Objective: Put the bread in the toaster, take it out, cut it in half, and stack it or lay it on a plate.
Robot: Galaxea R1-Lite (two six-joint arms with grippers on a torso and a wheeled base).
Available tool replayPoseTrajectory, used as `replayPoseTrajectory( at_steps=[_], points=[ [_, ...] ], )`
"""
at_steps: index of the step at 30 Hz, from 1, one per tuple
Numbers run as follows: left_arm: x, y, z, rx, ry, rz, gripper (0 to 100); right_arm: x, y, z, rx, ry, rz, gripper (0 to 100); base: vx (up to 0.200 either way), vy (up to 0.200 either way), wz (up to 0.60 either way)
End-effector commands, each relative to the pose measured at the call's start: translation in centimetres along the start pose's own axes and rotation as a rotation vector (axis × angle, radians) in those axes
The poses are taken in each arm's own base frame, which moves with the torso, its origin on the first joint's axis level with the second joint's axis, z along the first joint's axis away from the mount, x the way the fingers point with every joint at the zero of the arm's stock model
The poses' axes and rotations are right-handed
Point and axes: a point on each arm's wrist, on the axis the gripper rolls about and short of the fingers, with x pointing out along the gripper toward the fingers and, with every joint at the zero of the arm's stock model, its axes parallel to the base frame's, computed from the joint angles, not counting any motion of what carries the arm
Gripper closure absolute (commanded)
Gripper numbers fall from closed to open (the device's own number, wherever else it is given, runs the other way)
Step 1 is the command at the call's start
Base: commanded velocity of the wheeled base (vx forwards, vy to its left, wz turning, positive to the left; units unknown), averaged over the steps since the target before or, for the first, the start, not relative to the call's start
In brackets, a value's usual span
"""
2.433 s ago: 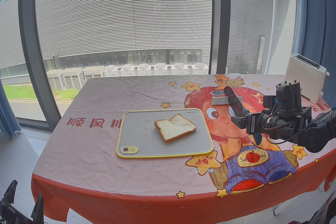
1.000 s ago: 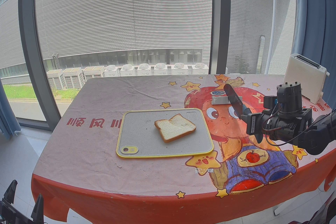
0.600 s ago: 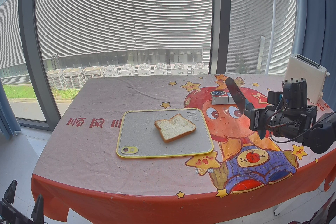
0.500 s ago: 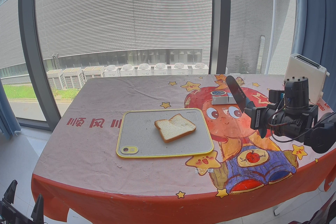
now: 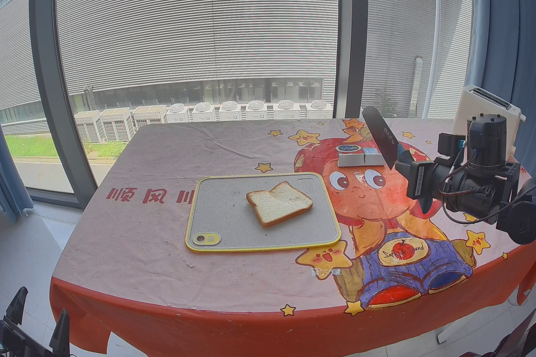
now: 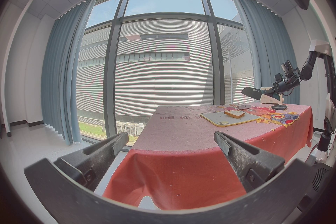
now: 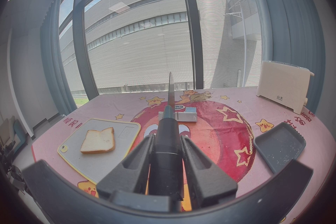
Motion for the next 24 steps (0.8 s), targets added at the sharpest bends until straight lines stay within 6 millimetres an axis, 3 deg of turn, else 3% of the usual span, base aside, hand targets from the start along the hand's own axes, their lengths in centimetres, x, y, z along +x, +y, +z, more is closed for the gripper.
replayPoseTrajectory(
  at_steps=[1,24],
  points=[
    [0.0,0.0,-0.5,0.000,0.001,0.001,0,-0.5,0.3,0.2,-0.002,-0.012,0.014,100,0.000,0.000,0.00],
    [0.0,0.0,-0.5,0.000,0.001,0.001,0,-2.4,2.1,0.0,-0.029,-0.021,0.095,100,0.000,0.000,0.00]
  ],
)
